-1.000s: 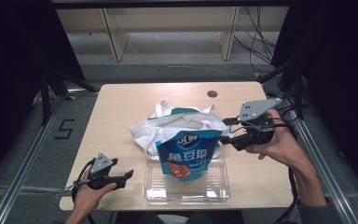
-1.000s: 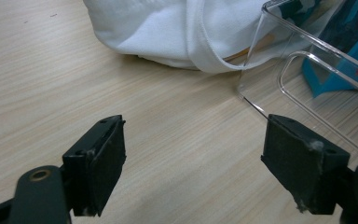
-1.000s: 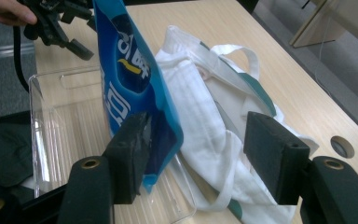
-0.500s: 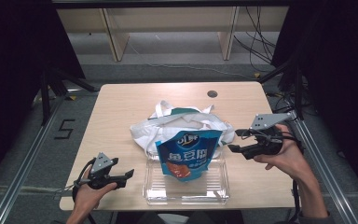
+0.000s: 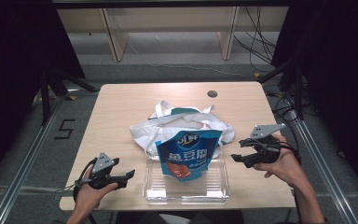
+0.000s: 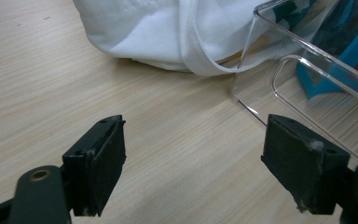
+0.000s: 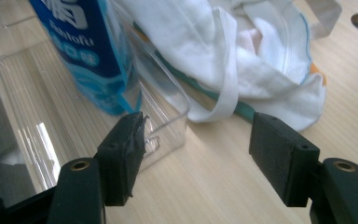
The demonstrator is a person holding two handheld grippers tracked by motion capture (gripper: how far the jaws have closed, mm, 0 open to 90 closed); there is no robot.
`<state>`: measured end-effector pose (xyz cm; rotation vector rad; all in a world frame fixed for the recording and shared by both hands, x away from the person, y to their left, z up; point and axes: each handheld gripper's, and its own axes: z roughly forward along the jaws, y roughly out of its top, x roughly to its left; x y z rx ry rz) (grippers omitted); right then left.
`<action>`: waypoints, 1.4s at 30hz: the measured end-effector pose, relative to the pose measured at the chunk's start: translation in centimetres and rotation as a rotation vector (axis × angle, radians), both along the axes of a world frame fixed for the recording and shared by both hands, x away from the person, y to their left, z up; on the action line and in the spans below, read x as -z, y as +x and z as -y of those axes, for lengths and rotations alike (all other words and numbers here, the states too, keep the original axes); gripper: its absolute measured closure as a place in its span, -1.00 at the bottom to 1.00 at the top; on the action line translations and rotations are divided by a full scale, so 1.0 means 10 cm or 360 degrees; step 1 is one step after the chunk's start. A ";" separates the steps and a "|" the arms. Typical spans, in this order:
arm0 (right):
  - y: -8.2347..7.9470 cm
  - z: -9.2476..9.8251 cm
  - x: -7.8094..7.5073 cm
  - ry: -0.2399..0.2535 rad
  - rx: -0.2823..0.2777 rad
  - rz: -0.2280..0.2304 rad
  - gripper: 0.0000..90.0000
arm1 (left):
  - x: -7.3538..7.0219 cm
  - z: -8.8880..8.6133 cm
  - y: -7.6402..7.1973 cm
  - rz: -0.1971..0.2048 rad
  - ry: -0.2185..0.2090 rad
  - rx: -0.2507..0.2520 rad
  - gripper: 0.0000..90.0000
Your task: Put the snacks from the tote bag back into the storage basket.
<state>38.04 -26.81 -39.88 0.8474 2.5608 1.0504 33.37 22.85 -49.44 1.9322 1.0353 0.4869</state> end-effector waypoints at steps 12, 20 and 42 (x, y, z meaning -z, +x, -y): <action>-0.02 0.11 0.18 -0.0010 0.0112 -0.0047 -0.20 | 0.00 0.02 0.00 0.0002 -0.0008 0.0009 -0.54; -0.12 0.15 0.25 0.0053 0.0199 -0.0036 -0.23 | -0.01 -0.01 -0.02 0.0016 0.0008 0.0017 -0.54; -0.26 0.31 0.57 0.0125 0.0377 -0.0039 -0.30 | 0.00 0.01 -0.02 0.0005 0.0003 0.0012 -0.54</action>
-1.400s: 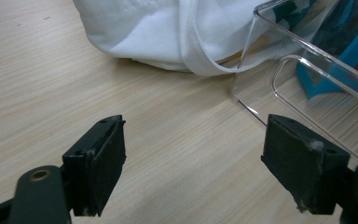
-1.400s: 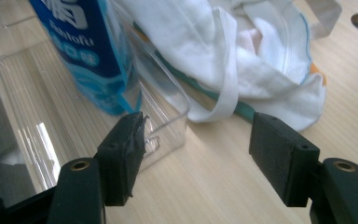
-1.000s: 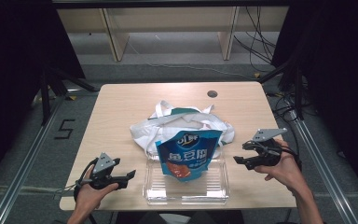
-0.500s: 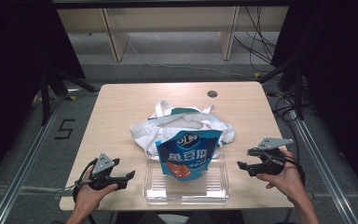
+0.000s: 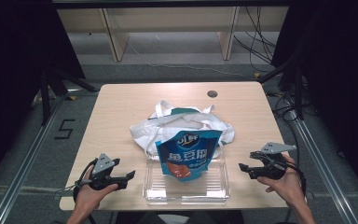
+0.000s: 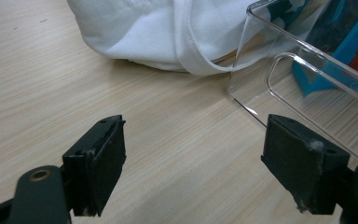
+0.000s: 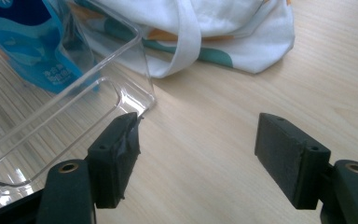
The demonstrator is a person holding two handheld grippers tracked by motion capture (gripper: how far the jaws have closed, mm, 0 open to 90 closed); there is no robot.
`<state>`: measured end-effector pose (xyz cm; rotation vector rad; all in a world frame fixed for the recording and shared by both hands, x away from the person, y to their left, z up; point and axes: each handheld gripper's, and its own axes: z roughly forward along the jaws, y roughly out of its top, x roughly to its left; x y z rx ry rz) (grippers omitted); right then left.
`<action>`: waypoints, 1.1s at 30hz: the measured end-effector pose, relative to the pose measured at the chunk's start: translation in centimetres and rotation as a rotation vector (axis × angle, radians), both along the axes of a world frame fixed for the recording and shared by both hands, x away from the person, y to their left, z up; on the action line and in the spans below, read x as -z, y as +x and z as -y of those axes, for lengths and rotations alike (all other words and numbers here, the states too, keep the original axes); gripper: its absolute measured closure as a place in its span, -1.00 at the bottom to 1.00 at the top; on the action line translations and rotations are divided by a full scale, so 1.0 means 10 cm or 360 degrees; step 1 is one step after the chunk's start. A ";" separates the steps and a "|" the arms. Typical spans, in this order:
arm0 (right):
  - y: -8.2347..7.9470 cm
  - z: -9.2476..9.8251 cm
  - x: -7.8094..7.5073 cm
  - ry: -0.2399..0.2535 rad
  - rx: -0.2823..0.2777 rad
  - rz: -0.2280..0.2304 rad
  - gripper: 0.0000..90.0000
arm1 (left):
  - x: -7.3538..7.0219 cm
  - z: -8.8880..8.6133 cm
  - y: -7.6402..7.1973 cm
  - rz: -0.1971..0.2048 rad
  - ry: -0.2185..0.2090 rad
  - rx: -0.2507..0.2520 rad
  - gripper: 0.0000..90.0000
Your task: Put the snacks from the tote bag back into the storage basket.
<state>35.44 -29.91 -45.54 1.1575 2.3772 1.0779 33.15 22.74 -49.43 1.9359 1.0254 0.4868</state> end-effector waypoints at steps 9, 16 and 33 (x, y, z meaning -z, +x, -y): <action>-0.05 0.04 0.12 0.0002 -0.0021 0.0028 -0.38 | 0.00 0.00 0.00 0.0002 0.0010 0.0000 -0.54; -0.10 0.06 0.15 0.0030 0.0011 0.0033 -0.39 | 0.00 -0.01 0.00 0.0005 0.0022 0.0013 -0.54; -0.32 0.01 0.27 0.0091 0.0037 0.0013 -0.51 | 0.01 0.00 0.00 -0.0005 0.0002 -0.0006 -0.54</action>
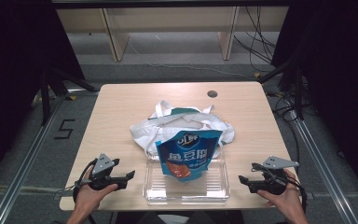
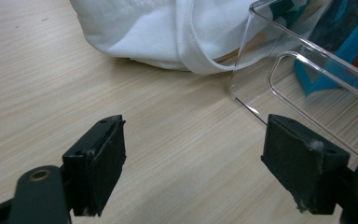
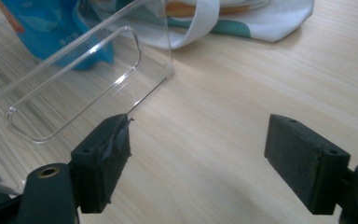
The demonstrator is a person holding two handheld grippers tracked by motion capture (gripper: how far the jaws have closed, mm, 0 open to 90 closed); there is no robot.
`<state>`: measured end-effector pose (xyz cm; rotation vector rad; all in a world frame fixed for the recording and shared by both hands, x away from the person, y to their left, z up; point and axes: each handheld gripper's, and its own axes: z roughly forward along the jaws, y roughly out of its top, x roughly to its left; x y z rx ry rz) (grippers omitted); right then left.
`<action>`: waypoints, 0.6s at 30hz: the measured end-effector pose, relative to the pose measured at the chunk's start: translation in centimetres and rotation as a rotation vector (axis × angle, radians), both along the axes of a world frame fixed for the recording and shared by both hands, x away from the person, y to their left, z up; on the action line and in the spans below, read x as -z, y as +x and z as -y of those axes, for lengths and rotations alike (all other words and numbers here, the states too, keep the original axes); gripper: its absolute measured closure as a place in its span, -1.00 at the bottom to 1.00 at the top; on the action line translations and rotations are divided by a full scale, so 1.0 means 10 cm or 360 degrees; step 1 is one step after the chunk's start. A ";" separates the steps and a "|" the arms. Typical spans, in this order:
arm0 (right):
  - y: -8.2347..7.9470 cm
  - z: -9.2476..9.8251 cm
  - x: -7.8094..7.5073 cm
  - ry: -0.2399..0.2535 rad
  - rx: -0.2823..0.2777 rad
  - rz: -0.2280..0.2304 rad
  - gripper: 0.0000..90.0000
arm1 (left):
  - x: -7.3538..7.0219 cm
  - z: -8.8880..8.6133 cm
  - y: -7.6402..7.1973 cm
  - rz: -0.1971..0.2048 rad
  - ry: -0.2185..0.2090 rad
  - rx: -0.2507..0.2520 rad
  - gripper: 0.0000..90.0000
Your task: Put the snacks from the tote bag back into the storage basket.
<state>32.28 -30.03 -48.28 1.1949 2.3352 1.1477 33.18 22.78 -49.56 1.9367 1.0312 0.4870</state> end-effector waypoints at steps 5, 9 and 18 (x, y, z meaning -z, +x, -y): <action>-0.05 -0.01 0.03 0.0015 -0.0053 0.0042 -0.58 | 0.00 0.00 0.00 0.0003 -0.0005 -0.0008 -0.54; -0.11 0.00 0.05 -0.0003 -0.0019 -0.0050 -0.62 | -0.01 0.00 0.00 0.0003 0.0000 0.0007 -0.54; -0.20 0.05 0.13 -0.0023 0.0000 -0.0009 -0.62 | 0.00 0.00 0.00 0.0002 -0.0004 -0.0008 -0.54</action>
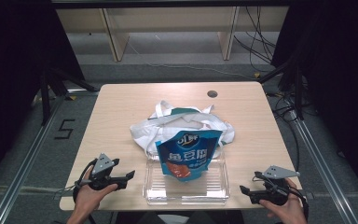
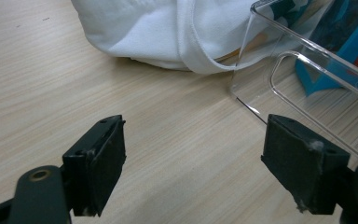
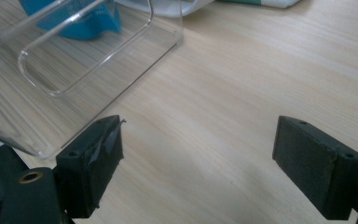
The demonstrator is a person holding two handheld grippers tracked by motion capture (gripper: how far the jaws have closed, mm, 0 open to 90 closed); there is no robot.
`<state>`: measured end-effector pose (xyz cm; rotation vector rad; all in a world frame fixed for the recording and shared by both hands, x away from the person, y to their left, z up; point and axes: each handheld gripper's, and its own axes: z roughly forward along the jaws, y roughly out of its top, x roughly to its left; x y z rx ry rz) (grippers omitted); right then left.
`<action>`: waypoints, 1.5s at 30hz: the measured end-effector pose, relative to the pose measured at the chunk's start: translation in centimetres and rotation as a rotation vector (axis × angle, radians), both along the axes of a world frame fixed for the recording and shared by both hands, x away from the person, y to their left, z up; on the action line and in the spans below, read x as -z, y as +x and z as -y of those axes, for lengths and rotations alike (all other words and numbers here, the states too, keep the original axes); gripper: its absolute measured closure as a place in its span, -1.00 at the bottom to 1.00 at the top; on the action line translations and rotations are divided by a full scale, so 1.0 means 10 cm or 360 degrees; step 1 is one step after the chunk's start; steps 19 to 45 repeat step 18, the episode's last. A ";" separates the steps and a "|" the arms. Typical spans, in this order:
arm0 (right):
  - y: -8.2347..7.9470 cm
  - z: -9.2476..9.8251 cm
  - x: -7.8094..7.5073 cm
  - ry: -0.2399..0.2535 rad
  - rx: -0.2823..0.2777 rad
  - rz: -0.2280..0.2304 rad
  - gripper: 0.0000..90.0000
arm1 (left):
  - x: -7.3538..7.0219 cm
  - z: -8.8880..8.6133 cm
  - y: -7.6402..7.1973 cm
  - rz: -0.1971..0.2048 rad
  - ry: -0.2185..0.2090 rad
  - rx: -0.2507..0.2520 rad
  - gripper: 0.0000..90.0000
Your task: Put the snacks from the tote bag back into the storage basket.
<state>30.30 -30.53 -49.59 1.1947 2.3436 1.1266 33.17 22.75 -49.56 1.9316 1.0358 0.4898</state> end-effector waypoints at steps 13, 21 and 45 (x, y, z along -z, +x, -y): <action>0.05 0.01 0.01 -0.0080 -0.0020 -0.0027 -0.62 | -0.01 0.00 0.00 0.0008 0.0021 0.0022 -0.54; 0.03 -0.01 0.01 -0.0057 0.0031 -0.0043 -0.62 | 0.00 0.00 0.01 0.0003 0.0015 0.0015 -0.54; 0.03 -0.01 0.01 -0.0057 0.0031 -0.0043 -0.62 | 0.00 0.00 0.01 0.0003 0.0015 0.0015 -0.54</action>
